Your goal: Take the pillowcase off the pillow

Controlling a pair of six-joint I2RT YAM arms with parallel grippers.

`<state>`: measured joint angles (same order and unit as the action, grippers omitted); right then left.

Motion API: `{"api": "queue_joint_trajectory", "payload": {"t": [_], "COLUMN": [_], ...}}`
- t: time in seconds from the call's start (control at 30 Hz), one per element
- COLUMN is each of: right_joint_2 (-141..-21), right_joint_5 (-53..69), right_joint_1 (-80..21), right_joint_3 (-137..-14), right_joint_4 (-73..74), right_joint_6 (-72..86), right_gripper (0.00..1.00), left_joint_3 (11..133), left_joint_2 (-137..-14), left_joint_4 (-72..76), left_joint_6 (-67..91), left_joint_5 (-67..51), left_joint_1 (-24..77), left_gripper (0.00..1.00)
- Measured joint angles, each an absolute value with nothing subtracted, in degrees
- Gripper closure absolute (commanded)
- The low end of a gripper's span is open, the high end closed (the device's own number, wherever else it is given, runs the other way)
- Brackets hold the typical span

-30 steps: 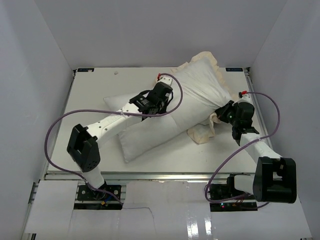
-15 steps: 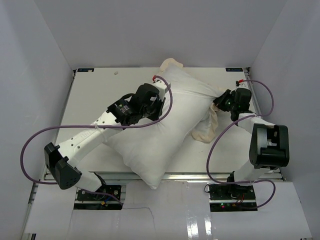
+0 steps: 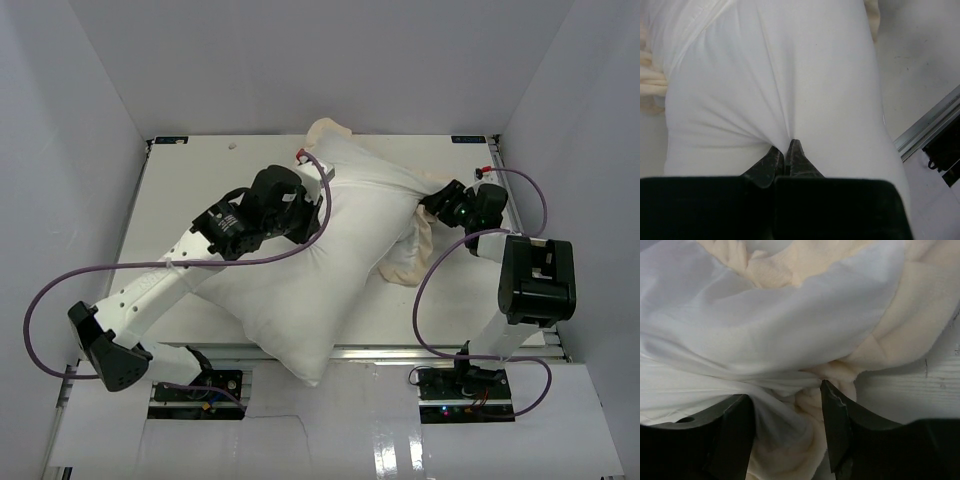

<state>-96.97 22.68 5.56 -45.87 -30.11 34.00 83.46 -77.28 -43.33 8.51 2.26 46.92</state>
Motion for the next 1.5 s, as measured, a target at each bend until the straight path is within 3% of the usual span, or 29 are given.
{"api": "queue_joint_trajectory", "payload": {"t": [0.17, 0.33, 0.47, 0.53, 0.7, 1.07, 1.27, 1.5], "right_joint_2": [-96.97, -92.71, -81.08, -74.74, -65.12, -55.88, -64.62, -85.34], "right_joint_5": [24.88, 25.21, 23.83, 21.21, 15.57, 11.49, 17.02, 19.70], "right_joint_1": [6.33, 7.22, 7.42, 5.19, -4.60, -7.94, -15.88, -24.14], "right_joint_3": [-42.41, -39.92, -39.44, -39.48, -41.58, -46.94, -60.29, -80.34], "right_joint_4": [-35.94, -32.88, -25.12, -21.63, -14.57, -3.77, -3.42, 2.22], "right_joint_6": [35.03, 34.00, 30.74, 27.90, 24.29, 20.23, 13.52, 2.70], "right_gripper": [0.36, 0.30, 0.07, 0.03, 0.10, 0.09, 0.10, 0.10], "left_joint_3": [85.60, 83.15, 71.90, 67.05, 64.18, 57.67, 56.99, 56.90], "left_joint_2": [-76.38, -75.64, -70.15, -67.46, -65.54, -59.27, -59.16, -59.09], "left_joint_4": [-45.56, -45.50, -41.34, -40.97, -39.13, -35.33, -34.72, -34.48], "left_joint_6": [9.54, 11.03, 13.43, 15.27, 19.73, 24.53, 24.95, 25.17], "left_joint_5": [3.73, 5.10, 8.01, 9.63, 12.95, 14.66, 14.11, 13.72], "left_joint_1": [46.85, 46.83, 46.76, 46.65, 46.59, 46.61, 46.61, 46.61], "left_gripper": [1.00, 1.00, 1.00, 1.00, 1.00, 1.00, 1.00, 1.00]}}
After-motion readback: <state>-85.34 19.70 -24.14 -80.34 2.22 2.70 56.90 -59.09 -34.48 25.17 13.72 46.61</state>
